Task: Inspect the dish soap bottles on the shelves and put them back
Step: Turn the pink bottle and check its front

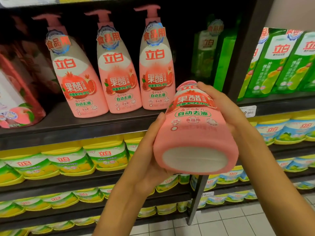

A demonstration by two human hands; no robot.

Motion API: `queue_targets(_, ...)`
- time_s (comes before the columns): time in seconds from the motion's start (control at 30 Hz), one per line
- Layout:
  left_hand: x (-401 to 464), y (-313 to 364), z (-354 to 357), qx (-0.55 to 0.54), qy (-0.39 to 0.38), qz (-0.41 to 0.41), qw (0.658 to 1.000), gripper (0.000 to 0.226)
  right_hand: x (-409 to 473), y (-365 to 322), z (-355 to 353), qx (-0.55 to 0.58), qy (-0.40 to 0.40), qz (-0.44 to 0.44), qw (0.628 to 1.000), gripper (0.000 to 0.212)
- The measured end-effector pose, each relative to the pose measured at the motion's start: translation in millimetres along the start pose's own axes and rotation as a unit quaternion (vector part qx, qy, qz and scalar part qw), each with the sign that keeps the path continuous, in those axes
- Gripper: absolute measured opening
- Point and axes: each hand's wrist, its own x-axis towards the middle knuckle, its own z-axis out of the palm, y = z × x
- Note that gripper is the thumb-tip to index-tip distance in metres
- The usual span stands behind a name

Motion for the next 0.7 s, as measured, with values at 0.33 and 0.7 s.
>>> queue_targets(0.33,4,-2,-2,0.039,0.015,-0.023,0.999,0.029,-3,0,-6,-0.014,0.001,-0.021,1.0,0.019)
queue_targets(0.7,10,-5,-14,0.254,0.027,0.054,0.965,0.066,-17,4,-12,-0.08,-0.072,-0.174,0.979,0.044)
